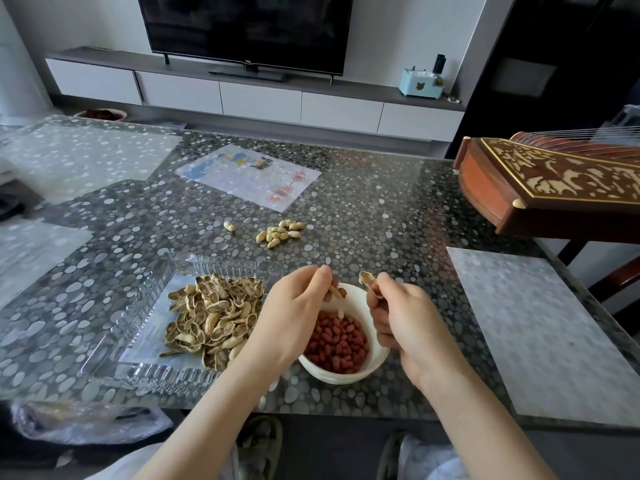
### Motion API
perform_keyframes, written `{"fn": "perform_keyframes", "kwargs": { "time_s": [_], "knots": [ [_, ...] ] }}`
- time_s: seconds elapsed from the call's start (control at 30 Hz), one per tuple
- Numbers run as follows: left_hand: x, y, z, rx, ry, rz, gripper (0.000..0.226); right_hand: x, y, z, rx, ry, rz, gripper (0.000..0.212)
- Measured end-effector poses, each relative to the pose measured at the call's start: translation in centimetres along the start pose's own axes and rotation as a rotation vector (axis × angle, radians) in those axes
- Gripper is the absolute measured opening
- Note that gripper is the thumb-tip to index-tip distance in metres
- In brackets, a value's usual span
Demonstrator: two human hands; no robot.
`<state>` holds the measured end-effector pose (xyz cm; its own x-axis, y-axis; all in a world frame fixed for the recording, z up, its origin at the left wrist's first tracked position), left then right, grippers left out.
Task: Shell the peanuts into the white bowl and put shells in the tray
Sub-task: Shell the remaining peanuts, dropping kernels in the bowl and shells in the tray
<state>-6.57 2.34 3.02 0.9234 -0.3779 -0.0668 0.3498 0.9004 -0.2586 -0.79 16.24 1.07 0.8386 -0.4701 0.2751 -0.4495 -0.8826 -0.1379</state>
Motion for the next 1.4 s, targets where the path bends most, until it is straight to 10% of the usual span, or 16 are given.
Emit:
{"fn": "perform_keyframes", "kwargs": {
  "time_s": [0.27, 0.73, 1.13, 1.4],
  "knots": [
    [-0.4, -0.8, 0.3, -0.419, 0.101, 0.061, 0.046, 0.3, -0.7, -2.9, 0.663, -0.483, 0.101, 0.039],
    [-1.3, -11.3, -2.9, -0.385, -0.18, 0.254, 0.034, 0.5, 2.6, -3.0, 0.181, -0.426, -0.13, 0.028],
    [-1.3, -15.4, -5.6, -0.704, -0.229, 0.256, 0.018, -0.6, 13.8, -5.2, 0.657, -0.578, -0.401, 0.02],
    [-1.4, -16.9, -4.5, -0.692, -0.14, 0.497, 0.028, -11.1, 12.9, -6.2, 0.982, -0.465, -0.089, 0.024]
  ]
}}
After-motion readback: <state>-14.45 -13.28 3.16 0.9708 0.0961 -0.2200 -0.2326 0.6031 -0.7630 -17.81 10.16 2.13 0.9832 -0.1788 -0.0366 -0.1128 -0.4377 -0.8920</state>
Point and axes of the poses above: each hand's wrist, its own x-axis away from the middle knuckle, its own y-axis out of the palm, z = x × y, the point moved 9 cm from there along -x, towards the middle knuckle, and after that the axes turned 3 degrees about -x, right-handed, at the moved point
